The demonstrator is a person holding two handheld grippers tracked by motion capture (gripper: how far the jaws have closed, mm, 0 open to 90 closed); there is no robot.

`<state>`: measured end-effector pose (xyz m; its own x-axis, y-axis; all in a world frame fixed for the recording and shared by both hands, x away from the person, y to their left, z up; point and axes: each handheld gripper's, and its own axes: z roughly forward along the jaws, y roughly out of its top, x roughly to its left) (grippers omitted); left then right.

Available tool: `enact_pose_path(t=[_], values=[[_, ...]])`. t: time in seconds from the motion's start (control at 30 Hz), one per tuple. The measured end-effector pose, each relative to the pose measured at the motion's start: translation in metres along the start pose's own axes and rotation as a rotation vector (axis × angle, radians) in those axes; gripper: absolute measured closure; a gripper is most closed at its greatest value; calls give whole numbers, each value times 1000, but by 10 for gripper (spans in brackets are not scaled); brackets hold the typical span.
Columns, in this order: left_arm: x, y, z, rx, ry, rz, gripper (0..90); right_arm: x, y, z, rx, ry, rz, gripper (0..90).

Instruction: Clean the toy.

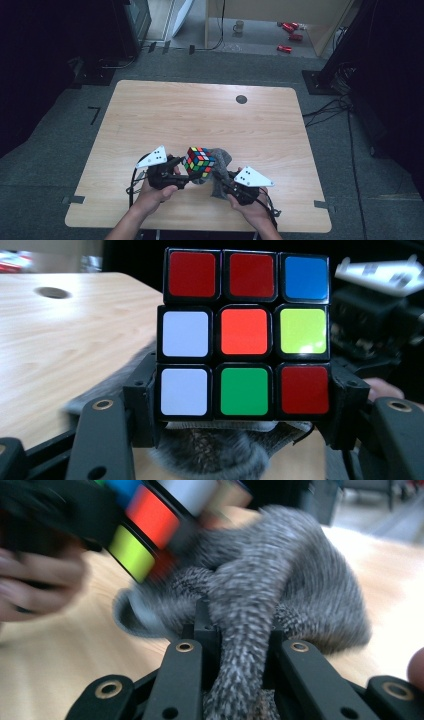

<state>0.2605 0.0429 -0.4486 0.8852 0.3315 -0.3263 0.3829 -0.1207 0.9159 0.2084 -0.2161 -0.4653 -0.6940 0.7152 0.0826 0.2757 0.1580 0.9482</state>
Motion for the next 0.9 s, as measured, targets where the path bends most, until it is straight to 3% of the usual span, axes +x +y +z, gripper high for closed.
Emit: enact_pose_path(t=[0.07, 0.2, 0.27, 0.3, 0.37, 0.4, 0.5, 0.57, 0.67, 0.73, 0.9], values=[[-3, 0, 2, 1, -12, -3, 353, 2, 5, -4, -20, -16, -7, 795], [-2, 2, 2, -1, -10, -15, 353, -4, 7, -11, -68, -7, 45, 795], [0, 1, 2, -4, -4, -27, 353, 6, 1, -4, -19, 27, 19, 796], [0, 1, 2, -4, -4, -27, 353, 12, -1, 0, 7, 24, -16, 795], [3, 0, 1, -7, -27, -45, 353, 15, 0, 1, 28, 11, -38, 794], [3, 0, 1, -7, -41, -51, 353, 13, 2, 0, 18, 8, -27, 794], [-1, 0, 4, 11, -45, -26, 353, -1, 10, -11, -65, -9, 79, 795], [-3, 1, 6, 14, -36, -19, 353, -4, 10, -14, -74, -17, 79, 796], [-1, 1, 6, 14, -28, -24, 353, 3, 3, -8, -27, 9, 63, 797], [0, -1, 6, 13, -36, -28, 353, 5, 2, -7, -17, -1, 43, 796], [-4, 0, 8, 18, -52, -14, 353, -5, 10, -17, -76, -7, 90, 796]])
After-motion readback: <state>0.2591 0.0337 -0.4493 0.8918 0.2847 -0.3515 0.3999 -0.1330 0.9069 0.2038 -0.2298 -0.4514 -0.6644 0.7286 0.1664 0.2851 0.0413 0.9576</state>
